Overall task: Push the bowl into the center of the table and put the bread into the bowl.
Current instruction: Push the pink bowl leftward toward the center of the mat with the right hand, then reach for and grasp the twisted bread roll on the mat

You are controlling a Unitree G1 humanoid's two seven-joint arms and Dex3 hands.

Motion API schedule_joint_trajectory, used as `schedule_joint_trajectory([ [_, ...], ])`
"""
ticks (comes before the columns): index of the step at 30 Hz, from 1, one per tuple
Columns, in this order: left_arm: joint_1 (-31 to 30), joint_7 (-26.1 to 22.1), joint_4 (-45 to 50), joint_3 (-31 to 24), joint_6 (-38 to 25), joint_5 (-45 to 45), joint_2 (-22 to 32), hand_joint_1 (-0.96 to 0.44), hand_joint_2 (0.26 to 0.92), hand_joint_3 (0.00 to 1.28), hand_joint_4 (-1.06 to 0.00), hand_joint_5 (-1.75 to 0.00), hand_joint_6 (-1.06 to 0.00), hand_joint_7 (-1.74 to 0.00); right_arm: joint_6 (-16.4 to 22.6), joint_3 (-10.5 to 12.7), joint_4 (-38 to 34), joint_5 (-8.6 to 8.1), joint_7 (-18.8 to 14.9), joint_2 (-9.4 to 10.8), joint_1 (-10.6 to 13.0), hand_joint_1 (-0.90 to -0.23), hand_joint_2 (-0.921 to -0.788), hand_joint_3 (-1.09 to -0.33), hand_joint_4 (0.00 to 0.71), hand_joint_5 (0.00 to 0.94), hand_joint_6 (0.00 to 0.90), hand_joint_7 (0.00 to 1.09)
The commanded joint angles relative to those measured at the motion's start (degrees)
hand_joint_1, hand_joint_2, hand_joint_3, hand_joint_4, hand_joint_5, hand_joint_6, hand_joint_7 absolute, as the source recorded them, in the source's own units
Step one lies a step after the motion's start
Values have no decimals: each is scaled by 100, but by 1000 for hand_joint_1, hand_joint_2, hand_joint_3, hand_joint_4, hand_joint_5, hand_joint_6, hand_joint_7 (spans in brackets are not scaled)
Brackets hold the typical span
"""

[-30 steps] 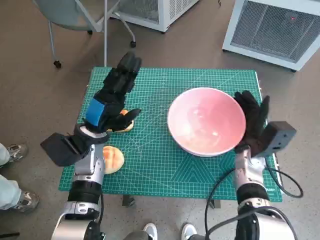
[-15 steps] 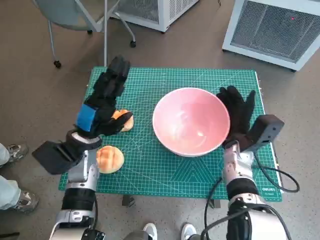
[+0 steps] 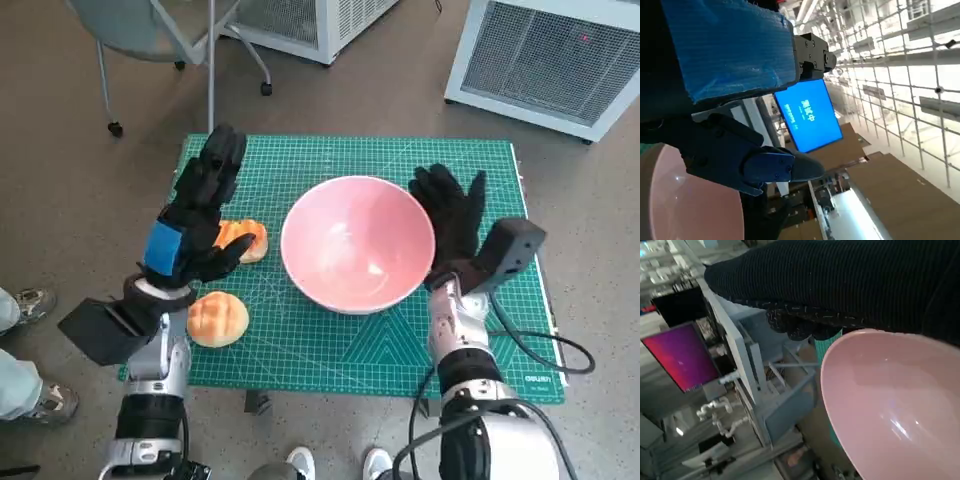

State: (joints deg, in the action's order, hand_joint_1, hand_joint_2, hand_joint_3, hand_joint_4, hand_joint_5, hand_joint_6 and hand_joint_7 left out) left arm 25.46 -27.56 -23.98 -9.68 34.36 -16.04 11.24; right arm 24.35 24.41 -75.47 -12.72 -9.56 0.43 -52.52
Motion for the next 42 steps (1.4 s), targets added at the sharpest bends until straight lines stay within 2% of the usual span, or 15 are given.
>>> schedule_joint_trajectory([
  [1,-86,135,183,-25,-69,70,52,-649,921,295,-15,-5,-139,-15,-159,-10,-95,40,-109,2,36,-637,-921,-831,173,2,191,281],
  [6,-112,220,208,-15,-67,107,46,-649,921,295,-12,-3,-138,-13,-130,-37,-65,71,-173,-102,20,-624,-921,-831,172,2,184,270],
  [13,-67,299,151,17,-47,138,8,-649,921,296,-1,0,-137,-11,185,-182,41,257,-141,-331,20,-622,-921,-860,176,3,178,259],
  [16,-16,307,120,53,-45,136,-34,-648,921,298,0,0,-138,-11,528,-323,139,391,-175,-440,34,-610,-921,-876,175,1,177,256],
  [19,36,312,67,76,-37,132,-62,-649,921,299,1,1,-138,-10,852,-455,227,500,-223,-499,72,-611,-921,-862,172,0,175,255],
  [24,133,308,-34,129,21,133,-143,-648,921,302,1,1,-139,-10,1690,-817,543,816,-298,-619,293,-647,-921,-821,166,0,166,252],
  [29,229,263,-133,186,85,100,-219,-639,921,306,1,0,-144,-12,2352,-1093,958,965,-491,-771,552,-670,-921,-806,167,2,152,249],
  [31,281,233,-193,200,101,75,-247,-635,921,308,1,0,-144,-11,2534,-1172,1161,966,-571,-804,646,-670,-921,-805,170,3,142,247],
  [35,422,125,-358,218,118,-10,-312,-640,921,308,1,1,-145,-11,2732,-1276,1709,765,-862,-813,850,-672,-921,-803,173,4,129,247],
  [40,569,-6,-455,234,109,-94,-384,-647,921,304,1,1,-155,-16,2645,-1394,2487,491,-1154,-763,1136,-676,-921,-800,173,4,126,258],
  [42,615,-46,-491,242,124,-104,-412,-647,921,301,1,1,-158,-16,2562,-1453,2767,397,-1228,-747,1239,-681,-921,-797,172,2,103,310],
])
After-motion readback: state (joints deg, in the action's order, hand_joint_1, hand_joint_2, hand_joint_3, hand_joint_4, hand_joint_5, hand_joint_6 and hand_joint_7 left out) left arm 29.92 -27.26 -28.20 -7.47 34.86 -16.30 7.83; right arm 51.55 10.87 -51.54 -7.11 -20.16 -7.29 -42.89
